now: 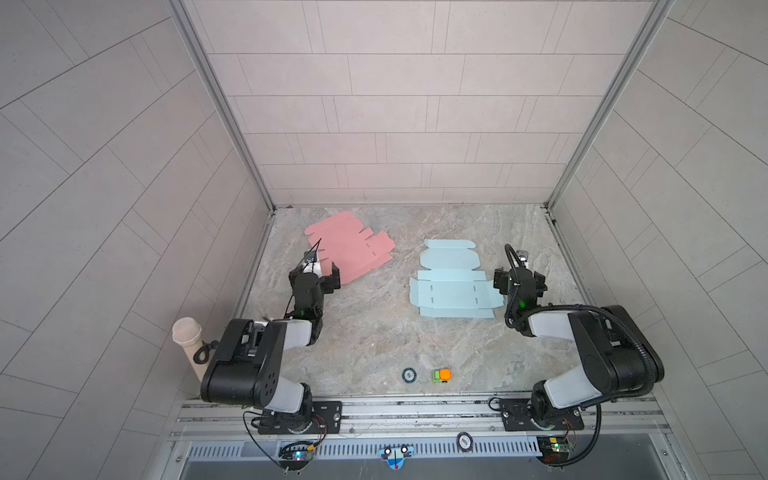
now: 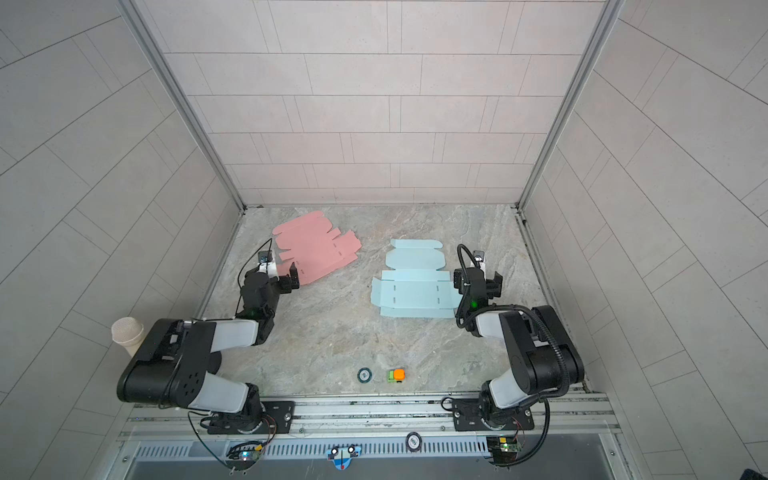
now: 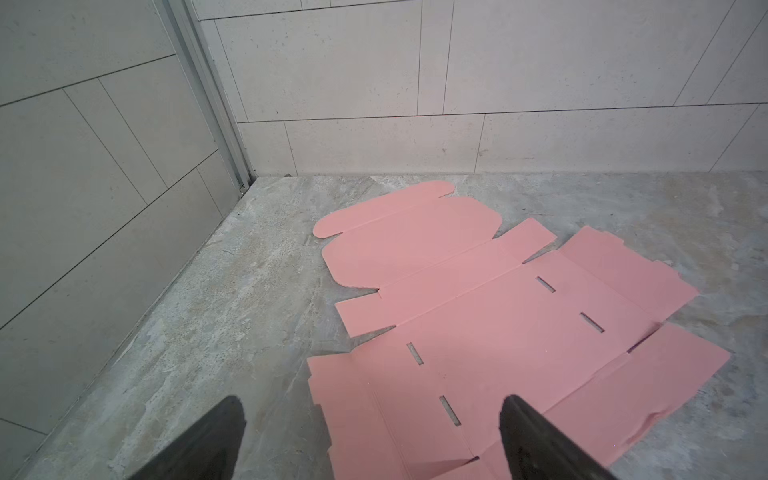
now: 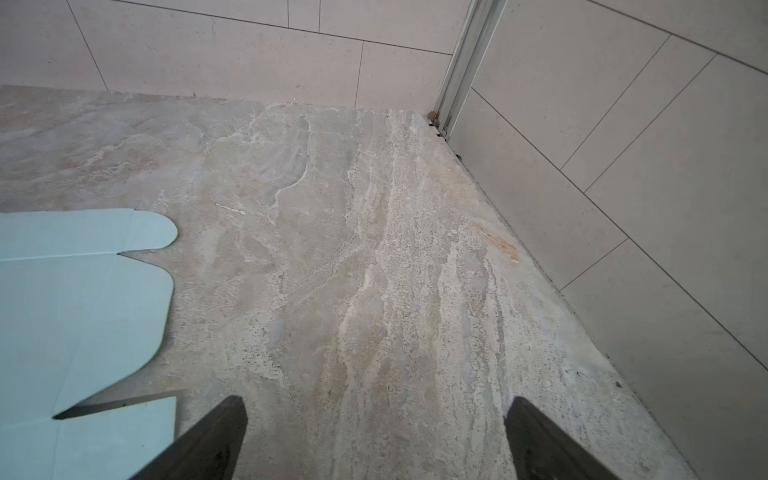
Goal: Fold the paper box
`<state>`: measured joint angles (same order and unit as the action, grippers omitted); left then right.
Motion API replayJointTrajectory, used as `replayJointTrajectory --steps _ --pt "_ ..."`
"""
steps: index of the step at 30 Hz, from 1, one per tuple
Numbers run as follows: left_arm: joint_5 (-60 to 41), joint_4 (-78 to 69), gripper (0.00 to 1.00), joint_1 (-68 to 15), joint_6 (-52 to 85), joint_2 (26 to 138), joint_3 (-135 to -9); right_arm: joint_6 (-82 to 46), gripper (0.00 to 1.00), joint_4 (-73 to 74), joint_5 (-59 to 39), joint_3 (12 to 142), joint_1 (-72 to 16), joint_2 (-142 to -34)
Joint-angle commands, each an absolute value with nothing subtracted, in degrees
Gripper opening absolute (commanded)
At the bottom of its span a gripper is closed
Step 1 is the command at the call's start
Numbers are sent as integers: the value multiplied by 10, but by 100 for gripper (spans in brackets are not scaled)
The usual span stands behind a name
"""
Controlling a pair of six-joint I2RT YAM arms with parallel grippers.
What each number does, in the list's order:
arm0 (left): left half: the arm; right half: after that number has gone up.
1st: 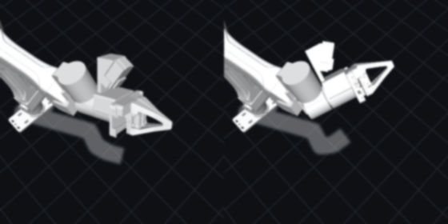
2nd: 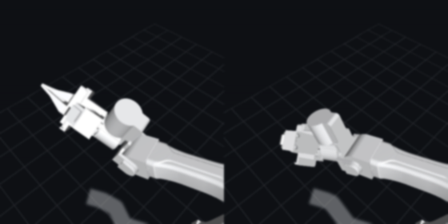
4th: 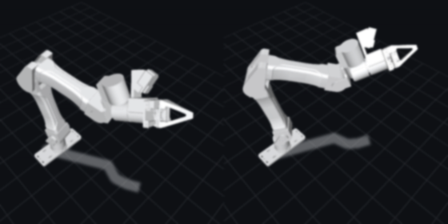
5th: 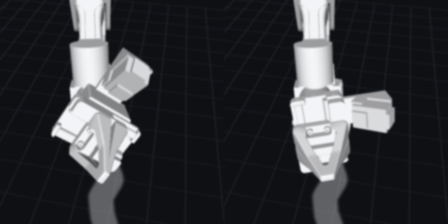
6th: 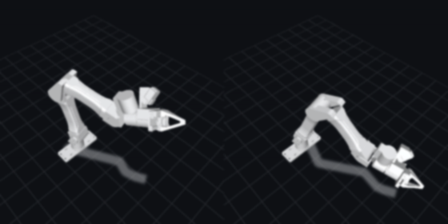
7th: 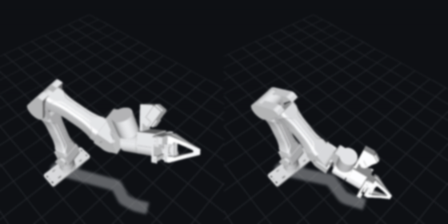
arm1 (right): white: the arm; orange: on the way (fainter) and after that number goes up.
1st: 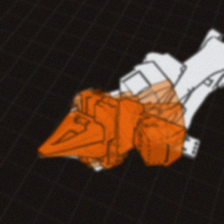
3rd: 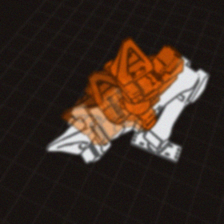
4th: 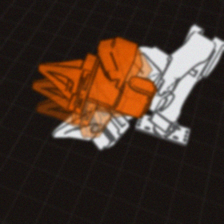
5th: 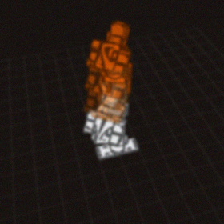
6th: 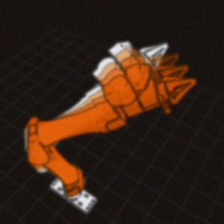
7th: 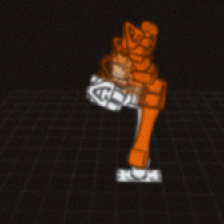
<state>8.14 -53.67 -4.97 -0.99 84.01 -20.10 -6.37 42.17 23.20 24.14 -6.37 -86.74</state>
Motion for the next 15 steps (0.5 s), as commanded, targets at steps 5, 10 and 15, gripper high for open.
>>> replayJointTrajectory --steps 5,10,15 --pt "84 -542 100 -53 -15 841 -208 -57 99 424 241 247 -64 -872" --pt "84 -542 100 -52 -15 842 -208 -57 99 424 242 247 -64 -872" --pt "84 -542 100 -52 -15 842 -208 -57 99 424 242 247 -64 -873"
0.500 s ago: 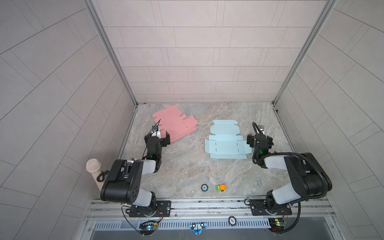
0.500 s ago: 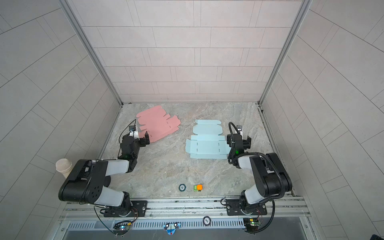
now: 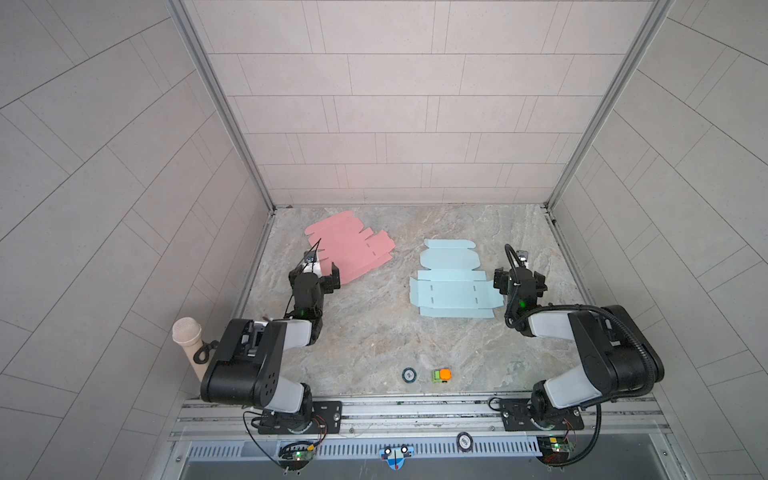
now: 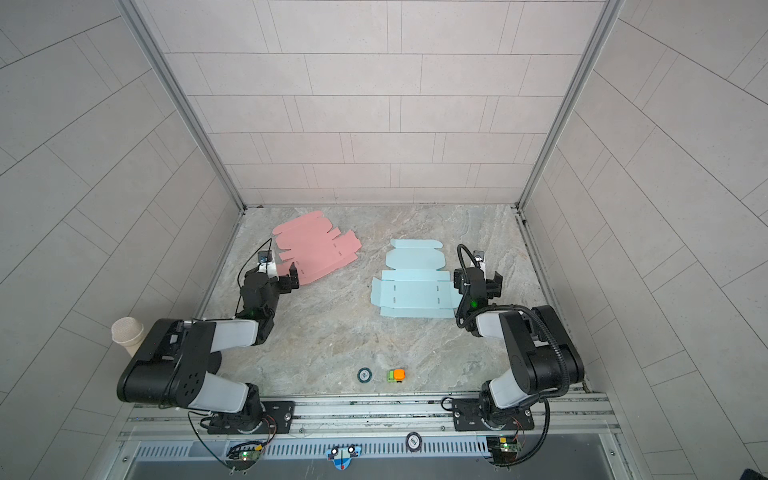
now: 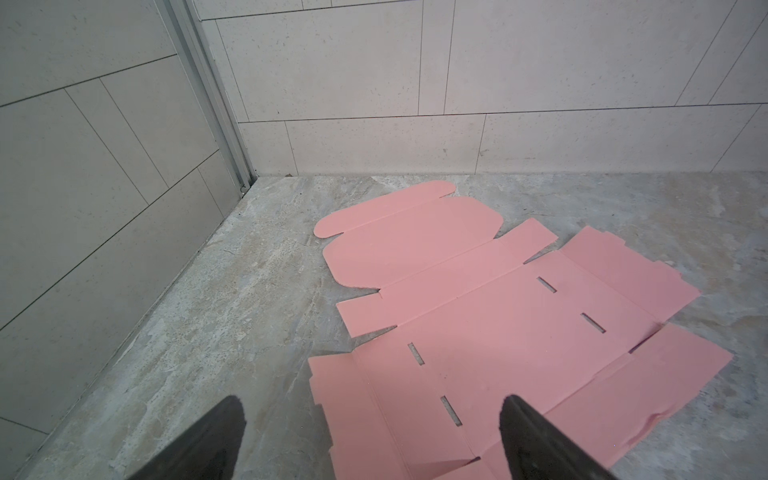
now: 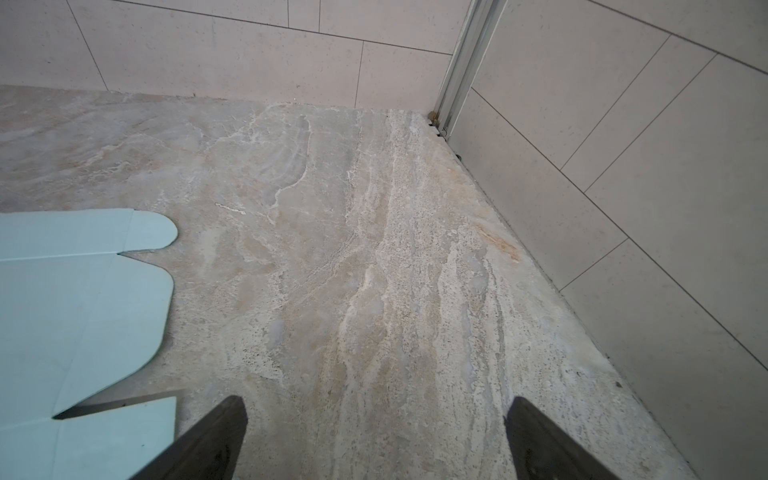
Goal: Fold the paper box
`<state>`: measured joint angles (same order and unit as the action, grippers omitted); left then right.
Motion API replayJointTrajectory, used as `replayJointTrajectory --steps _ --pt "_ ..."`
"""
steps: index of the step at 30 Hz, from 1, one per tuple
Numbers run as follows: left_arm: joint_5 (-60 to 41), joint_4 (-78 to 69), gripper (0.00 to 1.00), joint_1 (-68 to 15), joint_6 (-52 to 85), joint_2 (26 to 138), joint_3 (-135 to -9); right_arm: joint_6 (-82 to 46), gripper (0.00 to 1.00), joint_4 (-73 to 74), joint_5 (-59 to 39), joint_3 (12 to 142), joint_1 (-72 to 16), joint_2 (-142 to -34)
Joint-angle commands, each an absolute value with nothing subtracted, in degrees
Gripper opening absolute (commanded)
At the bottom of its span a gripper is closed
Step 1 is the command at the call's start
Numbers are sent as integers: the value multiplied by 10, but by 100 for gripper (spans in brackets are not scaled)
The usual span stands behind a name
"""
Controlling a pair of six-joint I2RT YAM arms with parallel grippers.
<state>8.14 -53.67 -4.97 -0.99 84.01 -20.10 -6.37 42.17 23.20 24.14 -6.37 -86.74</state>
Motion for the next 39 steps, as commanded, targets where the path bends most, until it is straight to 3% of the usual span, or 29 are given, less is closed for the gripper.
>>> replayJointTrajectory --steps 1,24,30,35,39 --pt "84 -542 100 -52 -15 842 -208 -57 100 424 242 247 -64 -872" --pt "77 -544 100 -49 -13 840 -207 -57 99 426 240 246 -63 -871" --pt "55 -497 100 -56 -29 797 -212 -59 99 466 257 201 -67 -824" --pt "48 -324 100 -73 -27 729 -264 -75 100 271 287 261 -84 -729" --pt "21 -214 100 -102 3 700 -314 -231 100 -31 353 400 -86 -696"
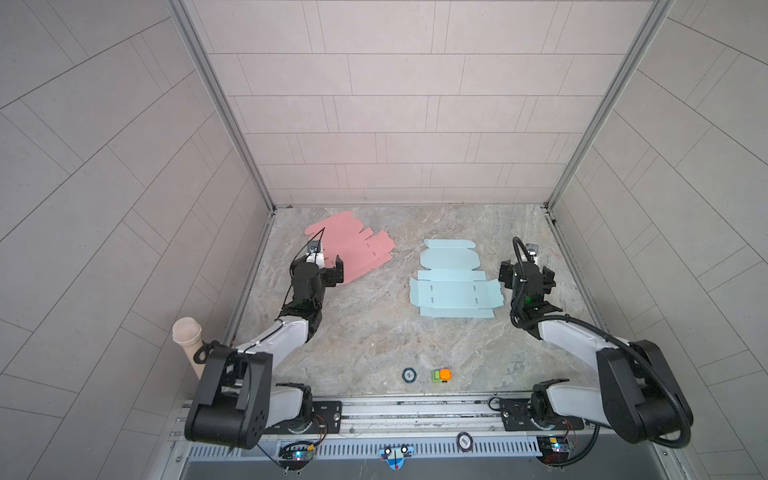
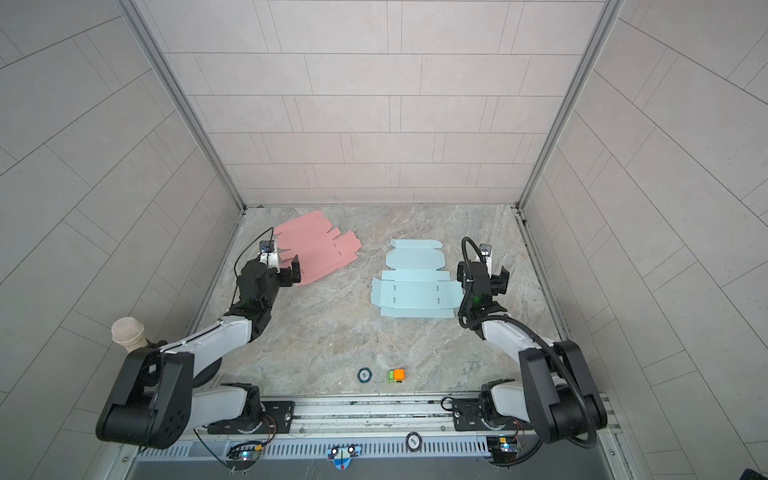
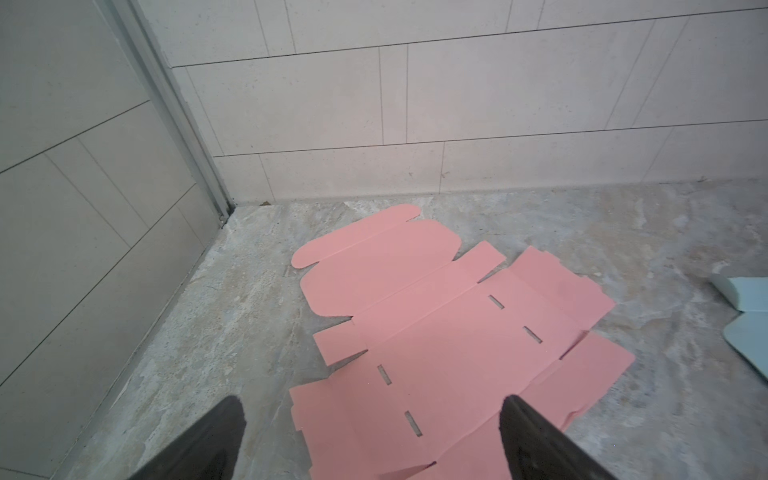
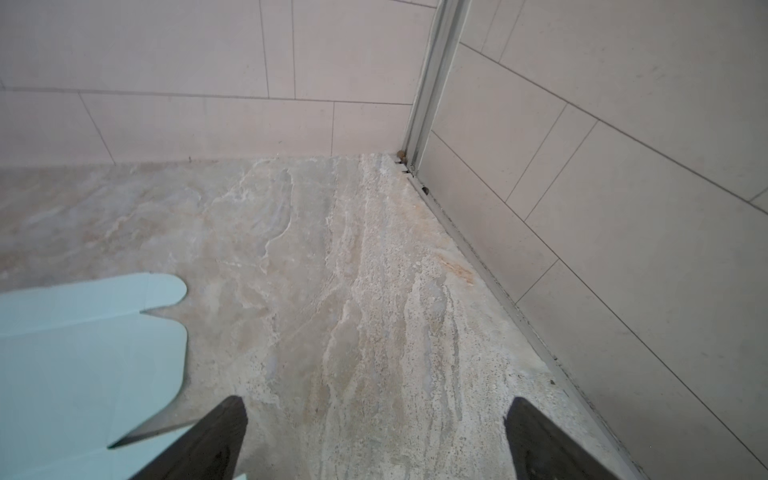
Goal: Fold the paper box
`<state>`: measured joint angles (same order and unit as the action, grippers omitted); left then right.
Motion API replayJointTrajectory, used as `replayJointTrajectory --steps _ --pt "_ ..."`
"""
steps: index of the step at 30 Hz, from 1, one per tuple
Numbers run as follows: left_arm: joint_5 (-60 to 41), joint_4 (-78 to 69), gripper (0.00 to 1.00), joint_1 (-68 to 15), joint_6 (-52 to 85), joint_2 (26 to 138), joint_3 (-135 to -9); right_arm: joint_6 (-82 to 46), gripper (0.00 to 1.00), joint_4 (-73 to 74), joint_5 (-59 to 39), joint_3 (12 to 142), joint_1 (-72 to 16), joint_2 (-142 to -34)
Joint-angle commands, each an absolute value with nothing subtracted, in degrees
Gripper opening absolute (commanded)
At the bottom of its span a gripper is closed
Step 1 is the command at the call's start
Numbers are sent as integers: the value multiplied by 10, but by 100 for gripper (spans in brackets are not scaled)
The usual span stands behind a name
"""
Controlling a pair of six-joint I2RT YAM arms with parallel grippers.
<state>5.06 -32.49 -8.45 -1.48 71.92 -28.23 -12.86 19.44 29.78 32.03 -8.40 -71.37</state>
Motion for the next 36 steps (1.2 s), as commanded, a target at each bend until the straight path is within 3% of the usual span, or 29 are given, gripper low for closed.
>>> replayJointTrajectory --steps 1,5,7,9,15,20,27,36 --pt "4 -181 100 -120 4 693 -331 -256 100 -98 334 435 -87 -697" --pt "-24 -51 100 -199 26 677 -396 -298 99 -209 258 488 -132 -699" --pt "4 3 100 -241 84 676 -429 -316 100 -230 219 488 -168 -691" --pt "-31 42 100 -270 140 689 -459 -338 99 -245 184 480 -208 -679" --pt "-98 39 100 -345 242 748 -479 -407 100 -273 152 446 -340 -644" --pt "-95 34 100 -325 266 787 -475 -426 99 -266 124 420 -411 -644" --pt "-153 11 100 -218 268 885 -526 -416 99 -225 112 399 -439 -649" --pt "-178 -25 100 -265 292 938 -525 -451 100 -152 59 366 -440 -681"
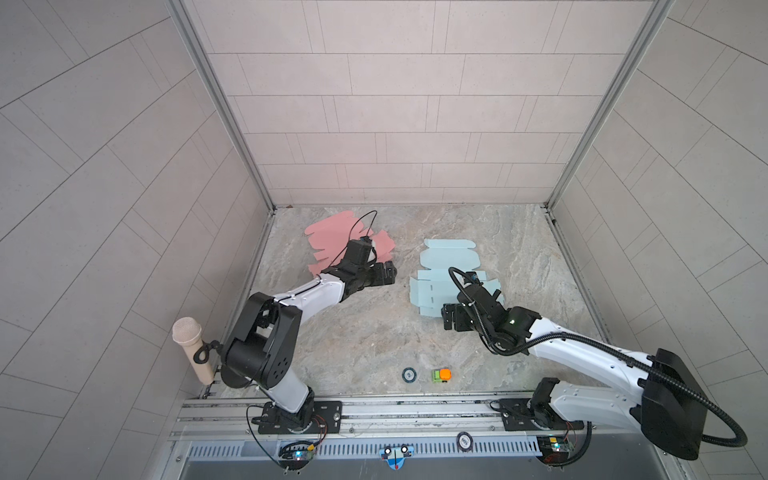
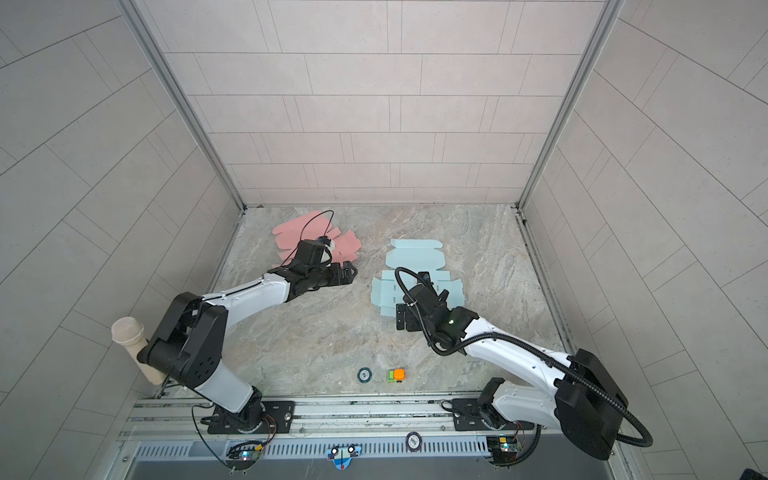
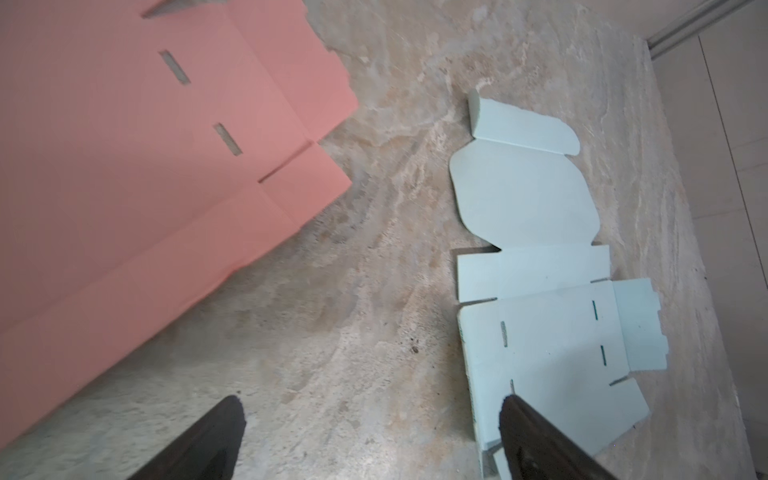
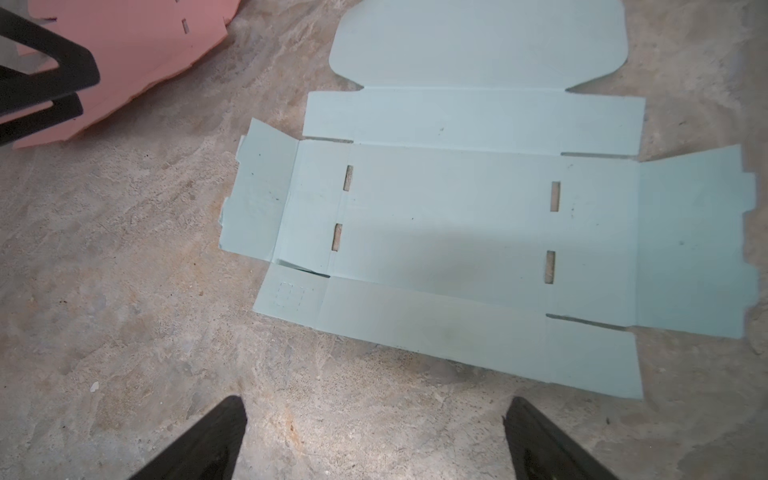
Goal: Fold the paper box
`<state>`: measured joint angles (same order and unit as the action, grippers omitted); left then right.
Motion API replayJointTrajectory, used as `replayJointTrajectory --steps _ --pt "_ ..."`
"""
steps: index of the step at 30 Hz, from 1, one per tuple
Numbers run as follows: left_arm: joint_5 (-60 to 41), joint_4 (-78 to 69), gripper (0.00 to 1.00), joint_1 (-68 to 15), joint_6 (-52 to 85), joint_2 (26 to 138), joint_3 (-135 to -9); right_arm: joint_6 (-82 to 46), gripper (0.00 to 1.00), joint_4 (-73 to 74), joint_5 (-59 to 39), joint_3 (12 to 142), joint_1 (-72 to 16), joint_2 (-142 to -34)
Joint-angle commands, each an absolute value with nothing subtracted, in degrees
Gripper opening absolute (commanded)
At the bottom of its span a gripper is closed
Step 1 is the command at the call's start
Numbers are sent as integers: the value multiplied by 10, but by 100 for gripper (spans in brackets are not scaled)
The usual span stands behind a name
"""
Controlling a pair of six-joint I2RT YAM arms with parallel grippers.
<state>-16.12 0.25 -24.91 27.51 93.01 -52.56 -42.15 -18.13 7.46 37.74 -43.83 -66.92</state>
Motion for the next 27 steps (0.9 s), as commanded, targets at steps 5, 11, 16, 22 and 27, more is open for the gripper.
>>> replayJointTrajectory --steps 5,11,16,22,27 --pt "-197 -85 98 -313 340 969 -511 -451 98 -143 39 365 -441 -674" --pt "-188 -142 77 -349 388 1014 -503 -427 98 -219 95 392 -440 -606" --pt "-193 -169 56 -363 416 1043 -505 -410 97 -247 132 397 -440 -564" --pt "-177 -173 29 -388 441 1059 -524 -401 97 -257 153 399 -438 -539" --pt "-165 -178 21 -426 472 1087 -566 -393 96 -261 171 398 -437 -520"
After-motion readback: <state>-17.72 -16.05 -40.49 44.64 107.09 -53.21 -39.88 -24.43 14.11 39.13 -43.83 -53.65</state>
